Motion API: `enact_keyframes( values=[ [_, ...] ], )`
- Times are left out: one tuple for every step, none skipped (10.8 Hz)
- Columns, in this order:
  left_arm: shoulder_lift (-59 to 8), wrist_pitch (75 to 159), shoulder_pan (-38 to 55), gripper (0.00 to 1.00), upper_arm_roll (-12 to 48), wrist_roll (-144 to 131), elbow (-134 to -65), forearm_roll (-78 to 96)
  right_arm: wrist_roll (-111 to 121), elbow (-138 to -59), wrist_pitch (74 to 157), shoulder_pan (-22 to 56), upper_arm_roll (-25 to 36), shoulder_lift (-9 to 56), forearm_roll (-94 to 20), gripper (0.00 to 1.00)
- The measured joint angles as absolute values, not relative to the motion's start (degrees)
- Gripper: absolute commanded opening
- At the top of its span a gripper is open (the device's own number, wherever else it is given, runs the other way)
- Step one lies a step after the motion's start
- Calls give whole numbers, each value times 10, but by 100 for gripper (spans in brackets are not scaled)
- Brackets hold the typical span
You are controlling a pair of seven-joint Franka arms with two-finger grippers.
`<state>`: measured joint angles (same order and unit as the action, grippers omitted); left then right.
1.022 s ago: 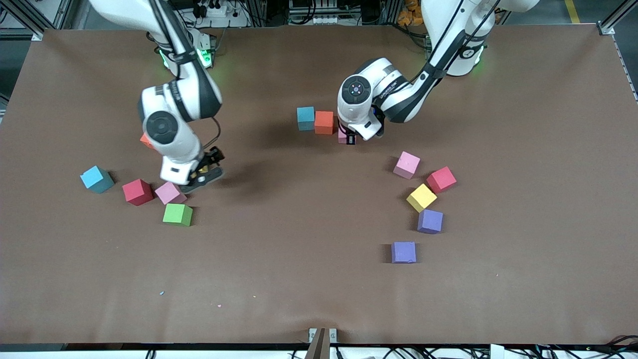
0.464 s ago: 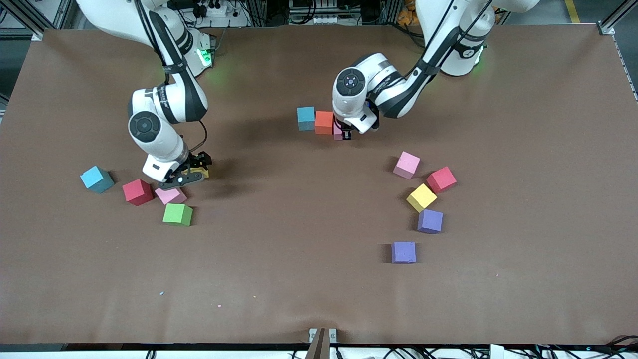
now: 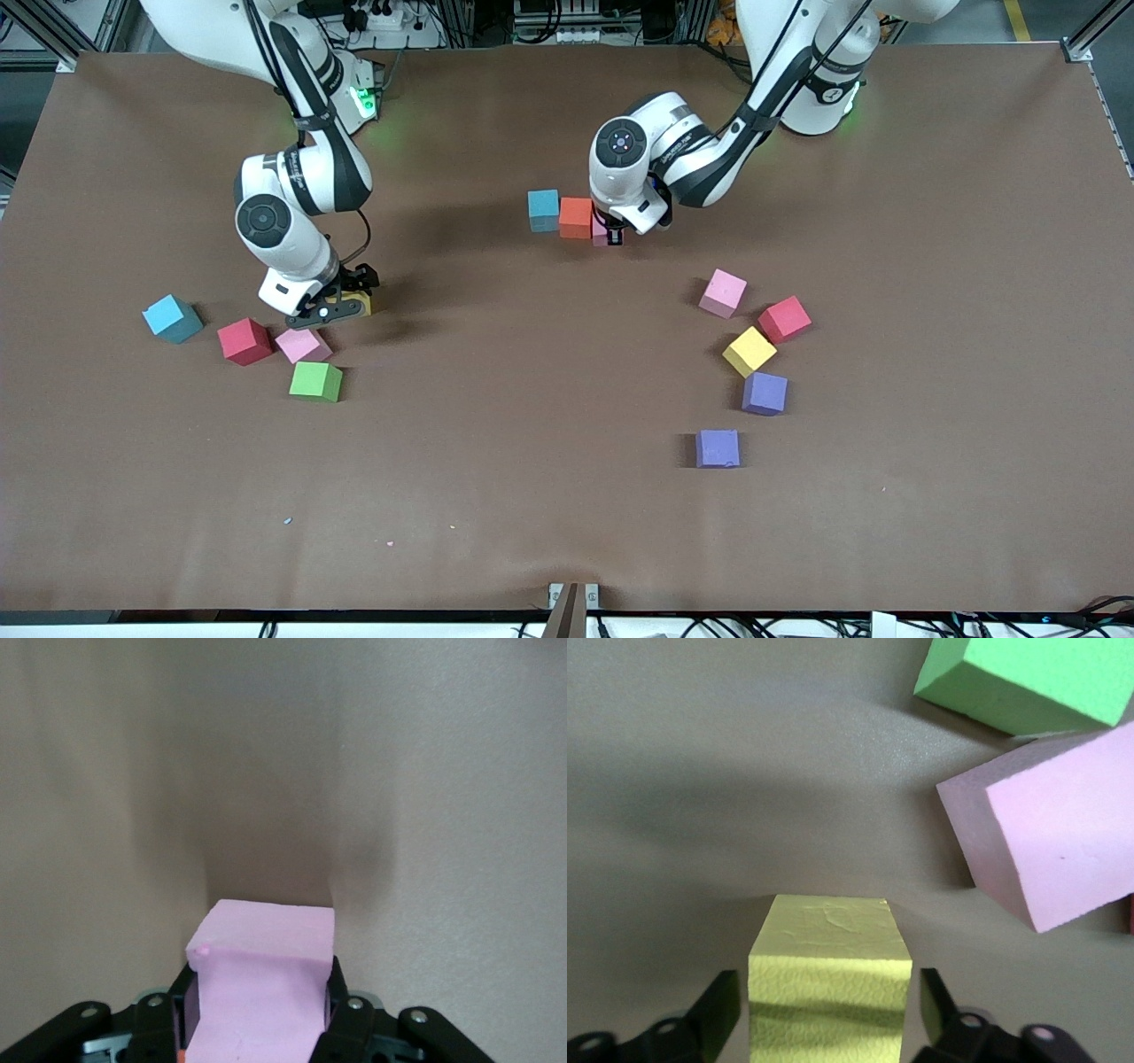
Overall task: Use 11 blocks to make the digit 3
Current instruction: 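Grasp the yellow cube with the right gripper while the left gripper carries pink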
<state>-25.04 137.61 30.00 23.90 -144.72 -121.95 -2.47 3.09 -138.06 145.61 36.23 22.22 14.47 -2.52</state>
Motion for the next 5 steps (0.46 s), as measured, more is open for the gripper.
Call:
enact_keyframes(
  values=[
    [-250, 1376, 304, 0, 239, -1451, -1220, -25, 29, -1382, 1456, 362, 222, 148, -26, 19],
    [-250, 1376, 306, 0, 239, -1452, -1221, -25, 29, -1381, 1456, 362, 222, 148, -28, 17],
    [-250, 1376, 306, 0, 239, -1452, -1221, -25, 29, -1381, 1456, 362, 222, 148, -28, 16],
    [-250, 1376, 307, 0, 239, -1452, -1221, -25, 29, -1379, 1455, 362, 221, 148, -35, 16],
    [-250, 1376, 309, 0, 239, -1452, -1221, -25, 28, -1375, 1455, 364, 218, 148, -51, 16]
  ],
)
